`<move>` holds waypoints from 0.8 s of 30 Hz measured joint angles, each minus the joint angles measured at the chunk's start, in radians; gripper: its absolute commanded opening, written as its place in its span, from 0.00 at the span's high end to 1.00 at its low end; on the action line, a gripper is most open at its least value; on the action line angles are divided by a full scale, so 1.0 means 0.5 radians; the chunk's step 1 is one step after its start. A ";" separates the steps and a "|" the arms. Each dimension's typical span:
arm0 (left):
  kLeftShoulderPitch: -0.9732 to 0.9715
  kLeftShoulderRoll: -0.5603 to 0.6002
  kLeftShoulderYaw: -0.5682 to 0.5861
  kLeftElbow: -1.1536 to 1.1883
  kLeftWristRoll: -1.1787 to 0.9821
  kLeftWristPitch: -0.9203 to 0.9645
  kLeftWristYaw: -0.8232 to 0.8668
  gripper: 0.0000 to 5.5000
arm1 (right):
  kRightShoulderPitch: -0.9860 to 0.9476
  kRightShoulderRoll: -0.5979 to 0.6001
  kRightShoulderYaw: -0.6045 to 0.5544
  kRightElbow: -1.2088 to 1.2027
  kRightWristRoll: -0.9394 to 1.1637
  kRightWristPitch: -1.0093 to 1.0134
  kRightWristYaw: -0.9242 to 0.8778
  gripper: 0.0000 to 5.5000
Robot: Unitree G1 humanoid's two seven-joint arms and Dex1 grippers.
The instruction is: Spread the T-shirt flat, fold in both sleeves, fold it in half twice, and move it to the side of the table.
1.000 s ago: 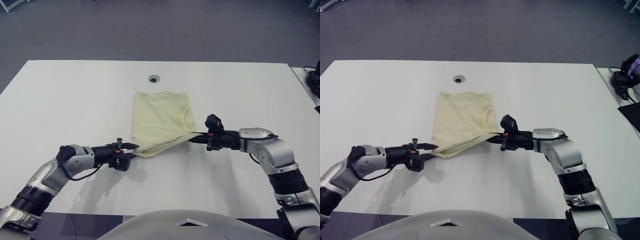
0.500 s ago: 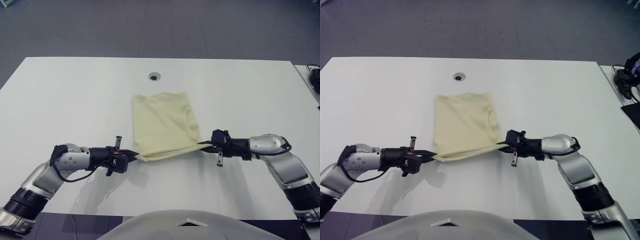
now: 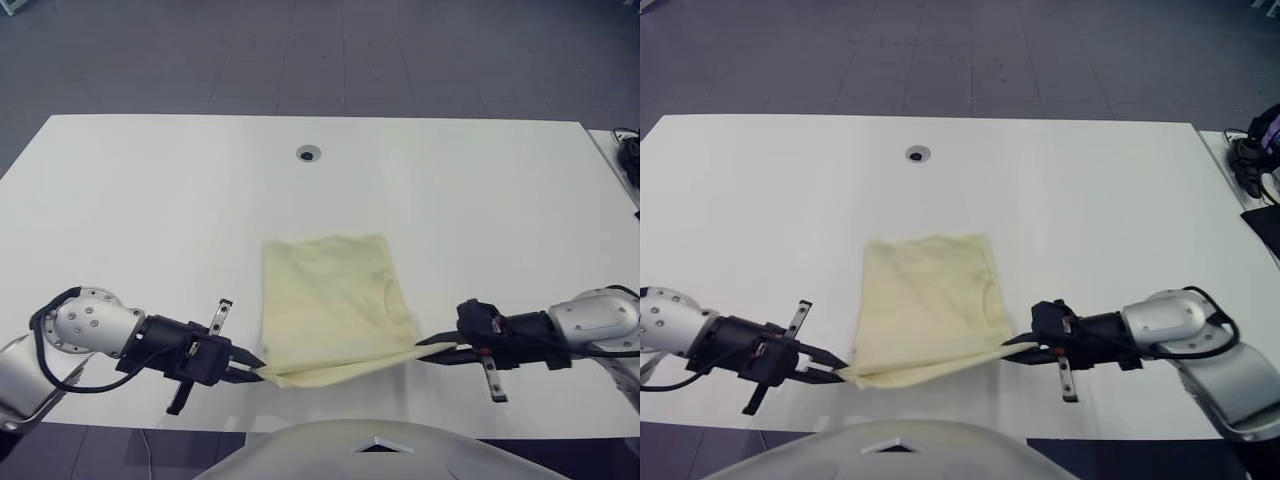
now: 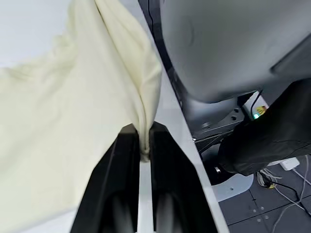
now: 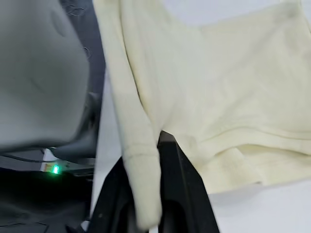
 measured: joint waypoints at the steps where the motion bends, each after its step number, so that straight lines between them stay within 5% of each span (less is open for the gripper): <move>1: 0.036 0.027 0.053 -0.025 -0.049 0.035 -0.039 0.98 | 0.016 -0.031 -0.067 -0.035 0.114 0.070 0.022 1.00; 5: 0.144 0.049 0.269 -0.079 -0.168 0.172 -0.173 0.98 | -0.001 -0.087 -0.239 -0.133 0.477 0.267 0.027 1.00; 9: -0.018 0.042 0.283 0.018 -0.181 0.286 -0.215 0.98 | -0.221 -0.082 -0.171 -0.053 0.527 0.316 -0.081 1.00; 12: -0.337 -0.031 0.128 0.164 -0.126 0.375 -0.215 0.98 | -0.395 -0.060 -0.006 0.124 0.379 0.280 -0.098 1.00; 16: -0.934 -0.467 -0.338 0.702 0.174 0.439 -0.273 0.98 | -0.800 0.173 0.435 0.669 -0.040 0.102 -0.083 1.00; 24: -1.459 -0.888 -0.575 1.543 0.493 0.366 -0.375 0.98 | -1.190 0.549 0.731 1.398 -0.397 -0.134 0.020 1.00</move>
